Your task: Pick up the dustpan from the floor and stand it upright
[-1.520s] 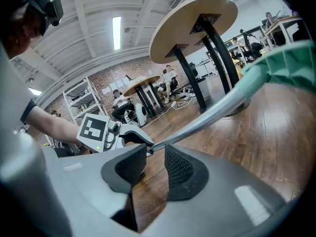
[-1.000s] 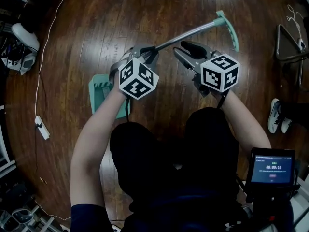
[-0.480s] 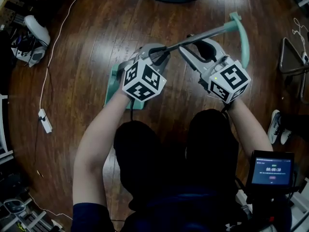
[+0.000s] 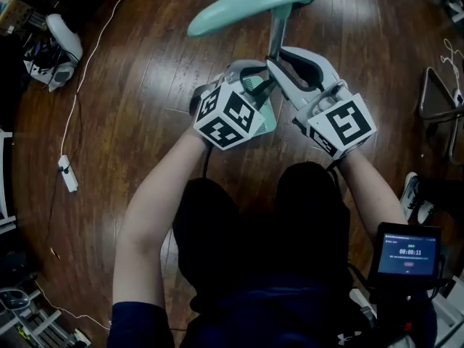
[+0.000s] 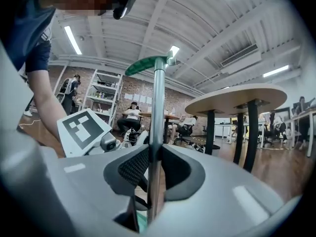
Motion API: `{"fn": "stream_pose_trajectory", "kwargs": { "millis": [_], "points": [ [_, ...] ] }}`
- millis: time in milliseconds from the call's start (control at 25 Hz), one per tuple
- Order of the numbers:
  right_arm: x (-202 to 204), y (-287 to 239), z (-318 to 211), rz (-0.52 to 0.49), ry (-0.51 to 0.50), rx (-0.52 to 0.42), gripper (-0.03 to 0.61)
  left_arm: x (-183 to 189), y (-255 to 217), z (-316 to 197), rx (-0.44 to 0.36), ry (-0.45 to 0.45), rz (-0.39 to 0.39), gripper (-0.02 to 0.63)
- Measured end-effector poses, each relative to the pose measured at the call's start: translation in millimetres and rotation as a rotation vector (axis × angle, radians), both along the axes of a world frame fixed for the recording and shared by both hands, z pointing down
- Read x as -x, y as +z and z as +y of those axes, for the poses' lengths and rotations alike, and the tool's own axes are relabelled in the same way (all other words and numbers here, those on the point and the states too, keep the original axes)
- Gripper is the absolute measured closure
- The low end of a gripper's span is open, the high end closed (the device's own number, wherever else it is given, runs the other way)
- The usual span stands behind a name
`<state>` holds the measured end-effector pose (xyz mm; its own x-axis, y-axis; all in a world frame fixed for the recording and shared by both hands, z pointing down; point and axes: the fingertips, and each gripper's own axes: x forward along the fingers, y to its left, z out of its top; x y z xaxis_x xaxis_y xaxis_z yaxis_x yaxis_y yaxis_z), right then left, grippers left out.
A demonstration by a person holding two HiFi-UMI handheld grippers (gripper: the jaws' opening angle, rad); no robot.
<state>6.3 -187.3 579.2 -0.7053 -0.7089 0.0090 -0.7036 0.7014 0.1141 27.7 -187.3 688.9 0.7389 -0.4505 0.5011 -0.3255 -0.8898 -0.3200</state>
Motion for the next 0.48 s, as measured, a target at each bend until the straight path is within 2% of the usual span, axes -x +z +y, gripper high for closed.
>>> {"fn": "stream_pose_trajectory", "kwargs": {
  "millis": [240, 480],
  "points": [
    [-6.5, 2.2, -7.5, 0.0, 0.024, 0.014, 0.497, -5.6, 1.9, -8.1, 0.018, -0.057, 0.035, 0.512],
    [-12.7, 12.5, -15.6, 0.002, 0.052, 0.026, 0.495, -6.1, 11.1, -13.5, -0.013, -0.078, 0.013, 0.509]
  ]
}}
